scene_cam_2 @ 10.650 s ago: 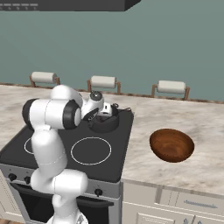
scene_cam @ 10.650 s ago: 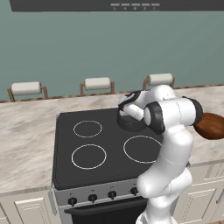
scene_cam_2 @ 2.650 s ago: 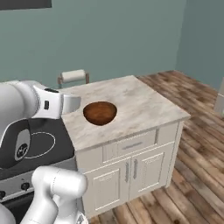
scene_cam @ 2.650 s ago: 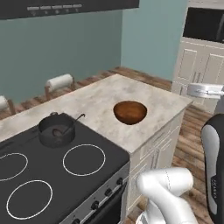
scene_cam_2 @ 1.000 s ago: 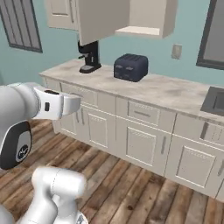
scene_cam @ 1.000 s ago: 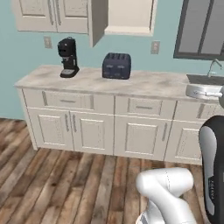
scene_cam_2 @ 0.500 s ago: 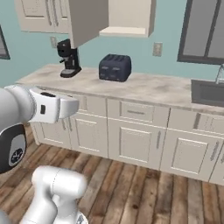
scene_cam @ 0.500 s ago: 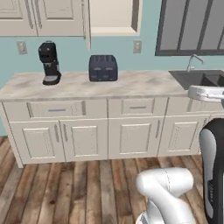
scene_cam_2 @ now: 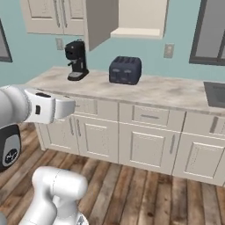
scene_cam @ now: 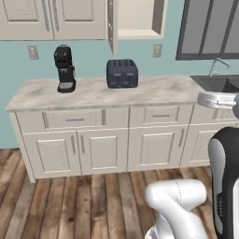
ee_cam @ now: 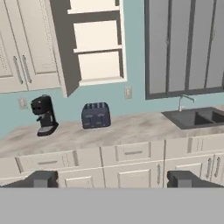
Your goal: Open the cabinet and move the ladle to the pot. Then close the cabinet.
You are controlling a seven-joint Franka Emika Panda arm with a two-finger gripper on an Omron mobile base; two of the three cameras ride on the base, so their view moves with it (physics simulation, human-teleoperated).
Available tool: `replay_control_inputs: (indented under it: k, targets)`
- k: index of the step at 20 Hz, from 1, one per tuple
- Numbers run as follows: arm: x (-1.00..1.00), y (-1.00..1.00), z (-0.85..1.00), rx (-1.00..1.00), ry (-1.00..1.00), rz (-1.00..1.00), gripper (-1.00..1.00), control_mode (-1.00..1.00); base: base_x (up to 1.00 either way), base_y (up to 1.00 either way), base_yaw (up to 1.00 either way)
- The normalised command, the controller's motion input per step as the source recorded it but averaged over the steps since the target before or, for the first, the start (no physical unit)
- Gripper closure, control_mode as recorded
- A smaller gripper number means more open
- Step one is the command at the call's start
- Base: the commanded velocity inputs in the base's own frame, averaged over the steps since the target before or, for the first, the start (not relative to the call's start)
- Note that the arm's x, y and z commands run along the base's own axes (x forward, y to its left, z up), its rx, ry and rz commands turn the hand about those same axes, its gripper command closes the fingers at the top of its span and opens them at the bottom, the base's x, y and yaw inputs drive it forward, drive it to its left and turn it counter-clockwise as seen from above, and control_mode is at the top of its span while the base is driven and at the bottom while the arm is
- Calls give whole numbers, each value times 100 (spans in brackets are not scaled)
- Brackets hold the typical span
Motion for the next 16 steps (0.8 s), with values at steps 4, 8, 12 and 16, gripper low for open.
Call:
replay_control_inputs:
  k: [4,8,12,16]
  targets:
    - [0,0,0,0,0,0,-100,100,55,-18,-14]
    - [0,0,0,0,0,0,-100,100,82,-6,-11]
    - [0,0,0,0,0,0,-100,100,90,0,-1]
    - [0,0,0,0,0,0,-100,100,54,-58,23]
